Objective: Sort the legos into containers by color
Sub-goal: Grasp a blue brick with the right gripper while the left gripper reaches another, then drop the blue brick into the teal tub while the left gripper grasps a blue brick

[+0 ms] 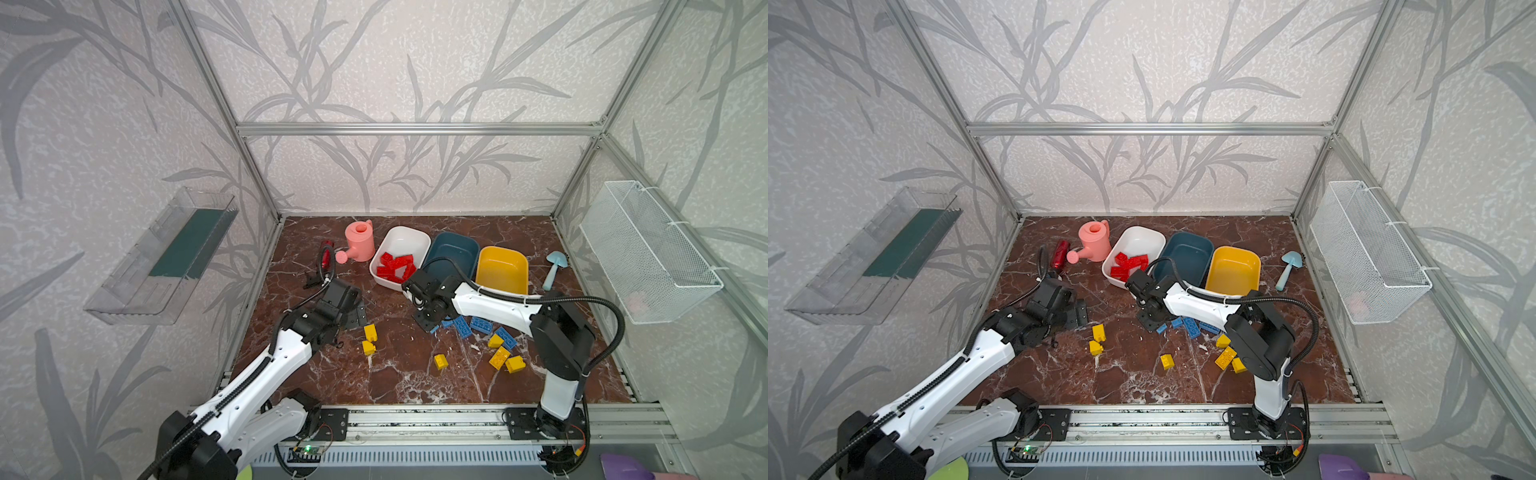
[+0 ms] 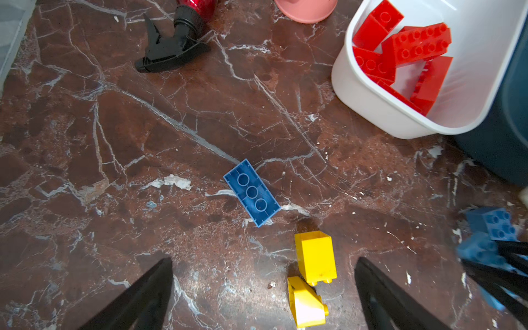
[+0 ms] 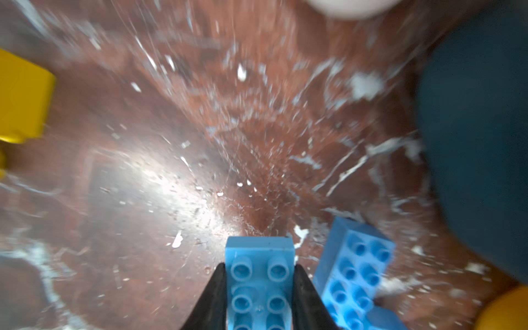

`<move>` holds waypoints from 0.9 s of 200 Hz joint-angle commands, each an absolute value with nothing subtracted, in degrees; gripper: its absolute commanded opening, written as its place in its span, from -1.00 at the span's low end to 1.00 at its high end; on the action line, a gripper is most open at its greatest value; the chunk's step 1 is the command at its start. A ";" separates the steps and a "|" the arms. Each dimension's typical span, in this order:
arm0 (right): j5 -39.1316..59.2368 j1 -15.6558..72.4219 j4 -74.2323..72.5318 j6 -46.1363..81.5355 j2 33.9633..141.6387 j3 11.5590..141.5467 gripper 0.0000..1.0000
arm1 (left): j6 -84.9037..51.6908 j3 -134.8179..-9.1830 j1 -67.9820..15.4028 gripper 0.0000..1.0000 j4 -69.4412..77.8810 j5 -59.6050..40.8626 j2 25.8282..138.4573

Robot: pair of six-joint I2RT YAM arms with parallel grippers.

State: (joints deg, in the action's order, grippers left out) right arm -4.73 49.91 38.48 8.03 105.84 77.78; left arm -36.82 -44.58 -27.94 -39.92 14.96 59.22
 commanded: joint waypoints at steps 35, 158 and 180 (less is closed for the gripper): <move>-6.43 42.95 43.06 9.09 102.61 90.11 -0.41 | -40.43 -43.55 -27.48 0.98 -35.27 19.27 66.36; -0.99 25.43 38.03 10.23 114.30 103.67 0.52 | -48.29 -42.67 -25.57 0.98 -32.37 18.19 71.78; 0.68 25.13 36.98 10.54 113.03 102.52 0.64 | -52.81 -44.95 -25.25 0.98 -34.92 18.80 74.50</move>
